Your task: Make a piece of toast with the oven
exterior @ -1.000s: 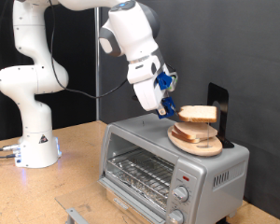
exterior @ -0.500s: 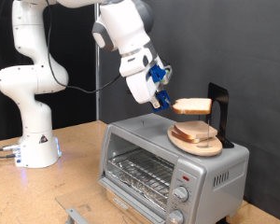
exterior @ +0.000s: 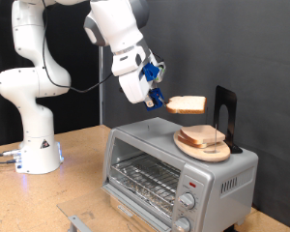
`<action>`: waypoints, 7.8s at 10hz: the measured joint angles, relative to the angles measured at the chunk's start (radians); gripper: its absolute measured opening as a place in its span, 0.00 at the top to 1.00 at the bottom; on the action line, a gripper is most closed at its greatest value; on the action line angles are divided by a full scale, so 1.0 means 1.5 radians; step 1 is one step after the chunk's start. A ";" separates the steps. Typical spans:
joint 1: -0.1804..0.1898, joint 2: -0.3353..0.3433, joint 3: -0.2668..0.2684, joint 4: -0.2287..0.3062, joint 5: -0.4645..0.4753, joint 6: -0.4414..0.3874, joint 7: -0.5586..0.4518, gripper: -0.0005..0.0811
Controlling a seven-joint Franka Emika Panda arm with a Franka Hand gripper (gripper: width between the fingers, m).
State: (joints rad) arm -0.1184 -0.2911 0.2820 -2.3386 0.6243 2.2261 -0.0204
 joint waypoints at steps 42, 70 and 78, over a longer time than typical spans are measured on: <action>-0.070 0.097 -0.120 -0.150 -0.146 0.079 -0.327 0.42; -0.057 0.132 -0.020 -0.134 -0.299 0.119 -0.216 0.42; -0.055 0.138 -0.007 -0.119 -0.319 0.117 -0.202 0.42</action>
State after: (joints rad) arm -0.2013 -0.0836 0.2716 -2.5166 0.1463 2.4023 -0.3236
